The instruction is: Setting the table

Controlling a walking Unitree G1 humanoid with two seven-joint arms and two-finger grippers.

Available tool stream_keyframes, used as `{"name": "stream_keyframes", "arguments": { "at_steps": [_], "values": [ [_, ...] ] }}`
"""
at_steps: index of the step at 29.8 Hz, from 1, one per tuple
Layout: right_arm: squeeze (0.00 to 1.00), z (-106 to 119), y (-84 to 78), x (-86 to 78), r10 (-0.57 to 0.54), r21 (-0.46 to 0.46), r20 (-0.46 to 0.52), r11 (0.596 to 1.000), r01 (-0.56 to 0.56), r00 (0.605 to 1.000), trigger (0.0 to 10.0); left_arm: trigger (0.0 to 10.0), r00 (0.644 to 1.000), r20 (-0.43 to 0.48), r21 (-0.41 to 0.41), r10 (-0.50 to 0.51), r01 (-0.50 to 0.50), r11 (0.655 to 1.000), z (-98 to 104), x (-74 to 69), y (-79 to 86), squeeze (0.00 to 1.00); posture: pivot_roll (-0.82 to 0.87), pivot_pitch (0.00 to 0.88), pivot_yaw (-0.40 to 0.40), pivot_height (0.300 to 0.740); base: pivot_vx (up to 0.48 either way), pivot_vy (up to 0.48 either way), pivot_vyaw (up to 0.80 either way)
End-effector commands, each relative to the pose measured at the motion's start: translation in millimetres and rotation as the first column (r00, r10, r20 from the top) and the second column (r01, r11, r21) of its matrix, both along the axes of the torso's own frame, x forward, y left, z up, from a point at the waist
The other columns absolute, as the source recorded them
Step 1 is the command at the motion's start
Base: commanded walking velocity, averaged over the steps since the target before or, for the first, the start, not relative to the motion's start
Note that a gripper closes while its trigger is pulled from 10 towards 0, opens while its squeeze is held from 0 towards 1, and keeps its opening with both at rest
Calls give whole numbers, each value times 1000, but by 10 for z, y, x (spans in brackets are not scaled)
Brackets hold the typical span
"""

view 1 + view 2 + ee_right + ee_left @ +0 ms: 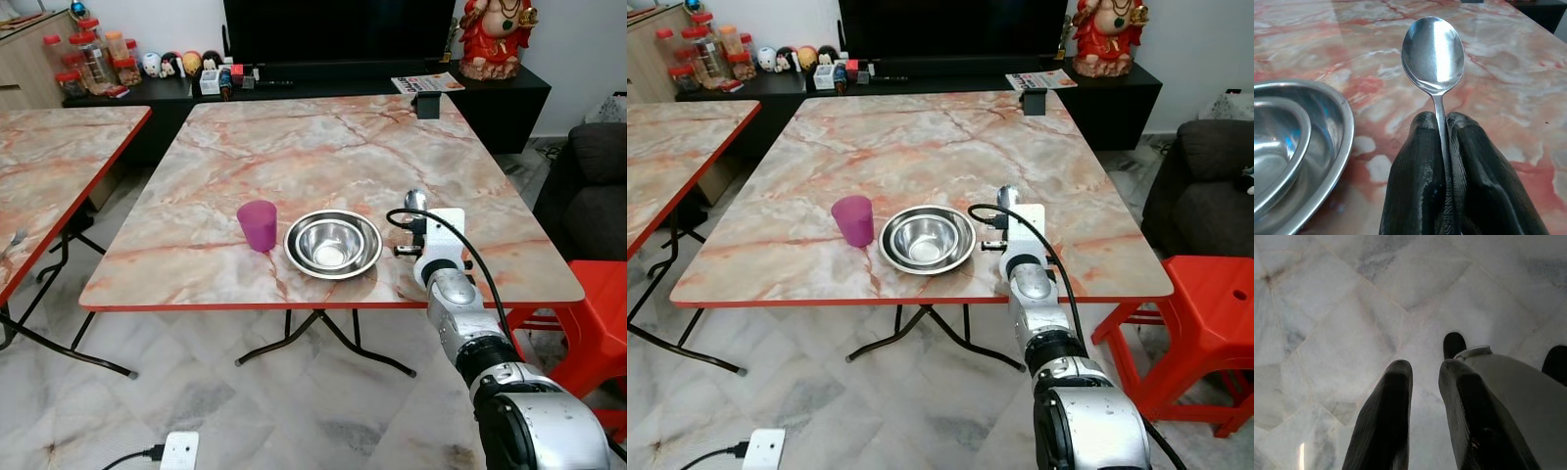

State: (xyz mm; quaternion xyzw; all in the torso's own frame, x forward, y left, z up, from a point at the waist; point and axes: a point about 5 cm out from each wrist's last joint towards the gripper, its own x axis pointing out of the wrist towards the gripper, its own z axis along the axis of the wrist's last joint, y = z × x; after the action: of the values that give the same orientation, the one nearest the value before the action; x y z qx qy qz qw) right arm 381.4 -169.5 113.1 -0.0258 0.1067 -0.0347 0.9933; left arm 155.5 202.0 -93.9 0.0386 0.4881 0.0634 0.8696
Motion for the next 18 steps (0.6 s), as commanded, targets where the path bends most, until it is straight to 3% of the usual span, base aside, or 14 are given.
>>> {"name": "stream_keyframes", "arguments": {
  "at_steps": [1, 5, 8, 18],
  "values": [
    [0, 77, -29, 45, -10, 9, 3, 1000, 10, 1000, 10000, 10000, 1000, -3, 3, -3, 3, 1000, -12, -47, 27, 0, -44, 24, 7, 740, 0, 0, 0],
    [0, 106, -39, 62, -9, 10, 5, 1000, 9, 1000, 10000, 10000, 1000, -8, 3, -2, 2, 1000, -27, -101, 38, 0, -42, 33, 7, 740, 0, 0, 0],
    [0, 185, -55, 108, -4, -16, -3, 1000, 4, 1000, 10000, 10000, 1000, -24, 10, -1, 2, 1000, -57, -225, 88, 0, -20, 87, 4, 740, 0, 0, 0],
    [0, 235, -6, 139, 20, 5, 0, 1000, -20, 1000, 10000, 10000, 1000, -21, 23, 3, -3, 1000, -70, -313, 127, 0, 12, 119, -14, 740, 0, 0, 0]
  ]
}}
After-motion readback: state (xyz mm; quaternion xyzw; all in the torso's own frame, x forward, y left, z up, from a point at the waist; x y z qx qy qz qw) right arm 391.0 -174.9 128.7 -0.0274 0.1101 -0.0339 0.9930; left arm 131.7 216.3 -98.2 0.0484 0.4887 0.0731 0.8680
